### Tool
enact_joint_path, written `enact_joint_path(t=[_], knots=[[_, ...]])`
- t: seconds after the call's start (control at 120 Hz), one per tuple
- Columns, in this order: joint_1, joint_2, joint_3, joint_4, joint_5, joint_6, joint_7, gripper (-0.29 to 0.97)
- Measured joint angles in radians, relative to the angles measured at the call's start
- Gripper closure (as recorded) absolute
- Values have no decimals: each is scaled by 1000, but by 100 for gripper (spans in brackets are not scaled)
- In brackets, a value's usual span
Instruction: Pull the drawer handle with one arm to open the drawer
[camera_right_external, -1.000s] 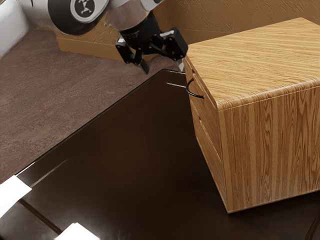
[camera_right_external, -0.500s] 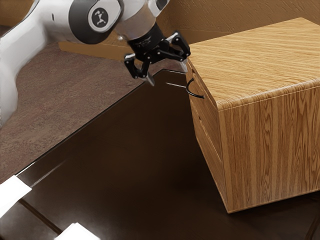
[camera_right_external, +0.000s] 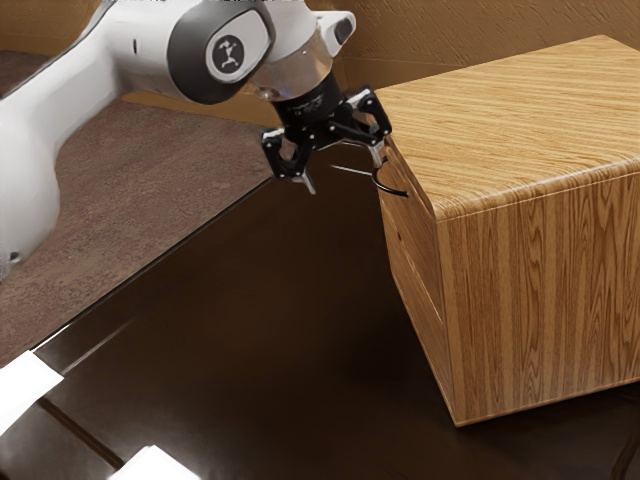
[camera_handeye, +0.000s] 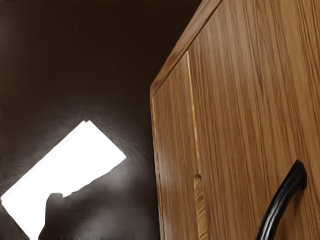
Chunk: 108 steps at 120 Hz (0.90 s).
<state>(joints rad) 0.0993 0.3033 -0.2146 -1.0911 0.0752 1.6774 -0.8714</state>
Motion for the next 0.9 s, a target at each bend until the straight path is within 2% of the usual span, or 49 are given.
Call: enact_joint_path(t=[0.375, 0.6, 0.742, 0.792, 0.9], knots=[[11, 7, 5, -87, 11, 24, -17, 0], [-54, -99, 14, -136, 14, -29, -57, 1], [-68, -119, 100, -162, 4, -53, -68, 2], [-137, -147, 187, -194, 0, -57, -71, 2], [-225, -305, 329, -384, -2, -60, -78, 3]])
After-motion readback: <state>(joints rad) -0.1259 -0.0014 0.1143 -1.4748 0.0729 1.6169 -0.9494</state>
